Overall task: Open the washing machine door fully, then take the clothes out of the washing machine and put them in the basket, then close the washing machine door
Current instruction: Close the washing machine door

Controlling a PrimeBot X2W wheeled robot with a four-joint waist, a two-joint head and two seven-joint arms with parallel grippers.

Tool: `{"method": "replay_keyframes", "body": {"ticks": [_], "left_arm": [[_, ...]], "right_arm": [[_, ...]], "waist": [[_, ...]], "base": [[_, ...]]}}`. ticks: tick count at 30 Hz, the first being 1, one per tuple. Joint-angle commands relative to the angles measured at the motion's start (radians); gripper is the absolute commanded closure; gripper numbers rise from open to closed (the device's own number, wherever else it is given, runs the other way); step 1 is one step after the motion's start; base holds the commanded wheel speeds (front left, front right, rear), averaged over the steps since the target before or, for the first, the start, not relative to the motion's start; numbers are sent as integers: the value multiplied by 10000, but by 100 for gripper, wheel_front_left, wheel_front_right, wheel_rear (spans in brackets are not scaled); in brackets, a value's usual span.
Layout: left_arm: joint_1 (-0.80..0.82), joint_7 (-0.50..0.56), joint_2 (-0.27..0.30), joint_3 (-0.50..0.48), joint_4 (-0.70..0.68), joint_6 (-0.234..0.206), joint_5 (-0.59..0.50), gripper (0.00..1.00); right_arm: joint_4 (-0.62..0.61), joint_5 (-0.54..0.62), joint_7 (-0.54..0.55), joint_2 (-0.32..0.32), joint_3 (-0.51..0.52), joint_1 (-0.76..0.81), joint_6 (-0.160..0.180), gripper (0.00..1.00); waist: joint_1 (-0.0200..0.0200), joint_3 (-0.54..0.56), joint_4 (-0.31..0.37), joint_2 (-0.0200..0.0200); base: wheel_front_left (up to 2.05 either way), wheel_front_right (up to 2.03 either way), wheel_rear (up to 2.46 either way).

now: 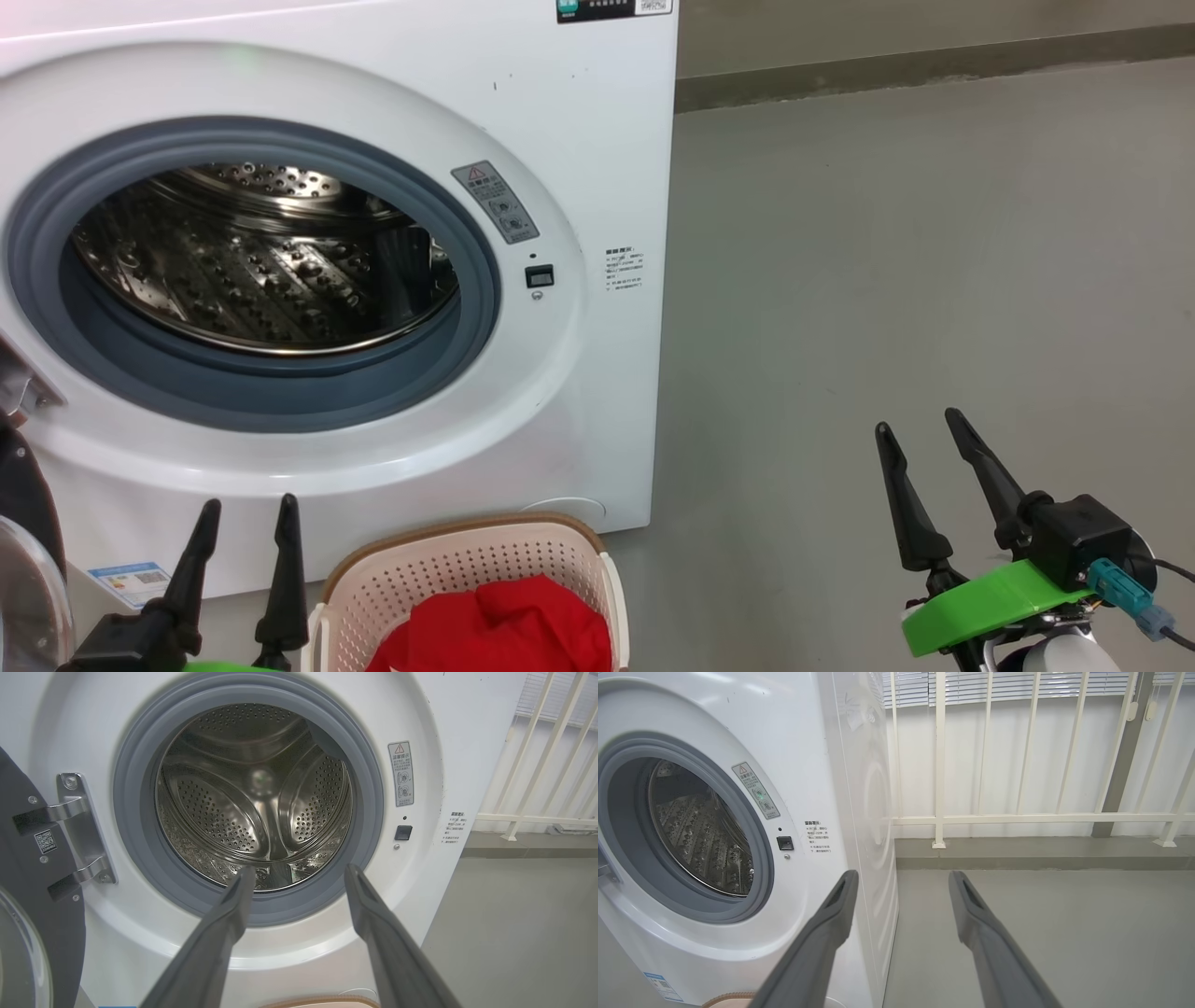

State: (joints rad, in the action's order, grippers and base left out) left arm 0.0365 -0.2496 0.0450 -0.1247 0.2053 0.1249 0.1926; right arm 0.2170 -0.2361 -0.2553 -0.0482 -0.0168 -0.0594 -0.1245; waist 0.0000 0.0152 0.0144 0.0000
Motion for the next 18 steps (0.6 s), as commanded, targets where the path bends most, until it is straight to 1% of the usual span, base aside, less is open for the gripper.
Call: {"method": "replay_keyframes", "body": {"ticks": [1, 5, 9, 14, 18], "left_arm": [[199, -122, 82, -332, -184, 55, -111, 0], [207, -122, 79, -340, -171, 56, -143, 0], [213, -122, 82, -314, -145, 56, -184, 0], [222, -122, 103, -251, -132, 56, -189, 0], [201, -122, 138, -48, -207, 57, 44, 0]], "right_arm": [[-204, 92, -65, -20, -258, -59, -62, 0], [-179, 76, -65, -20, -265, -51, -62, 0], [-175, 71, -65, -20, -261, -31, -62, 0], [-161, 62, -65, -20, -270, -25, -62, 0], [-143, 39, -65, -20, -288, -15, -62, 0]], "waist": [[0, 11, 5, 0], [0, 25, 17, 0], [0, 23, 21, 0], [0, 5, 17, 0], [0, -11, -14, 0]], "base": [[-31, 31, 0], [-65, 65, 0], [-119, 119, 0], [-180, 180, 0], [-202, 202, 0]]}}
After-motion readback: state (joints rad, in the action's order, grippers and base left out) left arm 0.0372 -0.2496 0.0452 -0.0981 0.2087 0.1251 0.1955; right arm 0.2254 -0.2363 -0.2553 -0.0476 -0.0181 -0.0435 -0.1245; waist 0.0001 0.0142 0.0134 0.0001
